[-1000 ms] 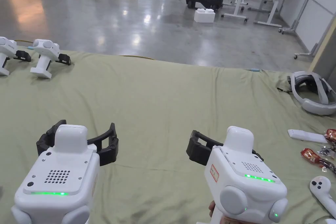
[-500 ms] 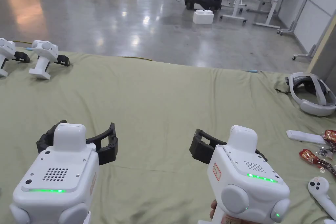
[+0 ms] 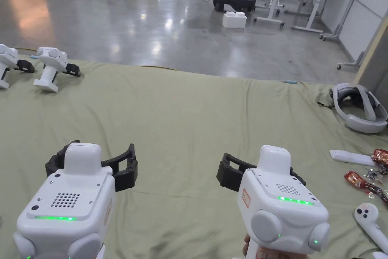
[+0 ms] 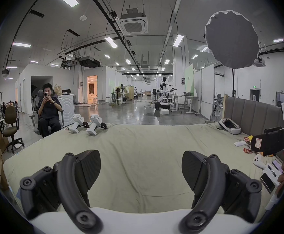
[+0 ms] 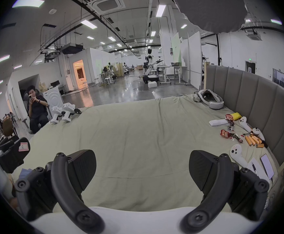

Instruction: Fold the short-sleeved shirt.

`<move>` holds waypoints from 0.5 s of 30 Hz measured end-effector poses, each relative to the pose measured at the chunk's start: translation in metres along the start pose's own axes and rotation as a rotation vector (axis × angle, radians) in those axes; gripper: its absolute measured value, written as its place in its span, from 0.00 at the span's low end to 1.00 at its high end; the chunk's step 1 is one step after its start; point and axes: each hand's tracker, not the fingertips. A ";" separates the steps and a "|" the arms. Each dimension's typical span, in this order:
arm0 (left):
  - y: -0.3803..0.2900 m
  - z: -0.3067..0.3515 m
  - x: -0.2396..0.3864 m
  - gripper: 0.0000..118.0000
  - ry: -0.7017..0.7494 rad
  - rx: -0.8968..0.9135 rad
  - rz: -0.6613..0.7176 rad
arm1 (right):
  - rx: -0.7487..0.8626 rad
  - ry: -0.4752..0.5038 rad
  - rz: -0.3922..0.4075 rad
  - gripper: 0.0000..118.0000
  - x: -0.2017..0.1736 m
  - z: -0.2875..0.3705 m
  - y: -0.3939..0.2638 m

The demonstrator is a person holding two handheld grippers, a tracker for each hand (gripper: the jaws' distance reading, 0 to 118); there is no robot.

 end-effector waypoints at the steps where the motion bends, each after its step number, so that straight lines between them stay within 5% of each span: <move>1: 0.000 0.000 0.000 0.90 -0.002 -0.002 0.002 | 0.000 -0.009 0.011 0.96 -0.002 0.000 0.000; 15: 0.004 0.000 0.003 0.90 -0.017 -0.001 -0.014 | 0.028 -0.028 0.051 0.96 -0.008 0.004 0.003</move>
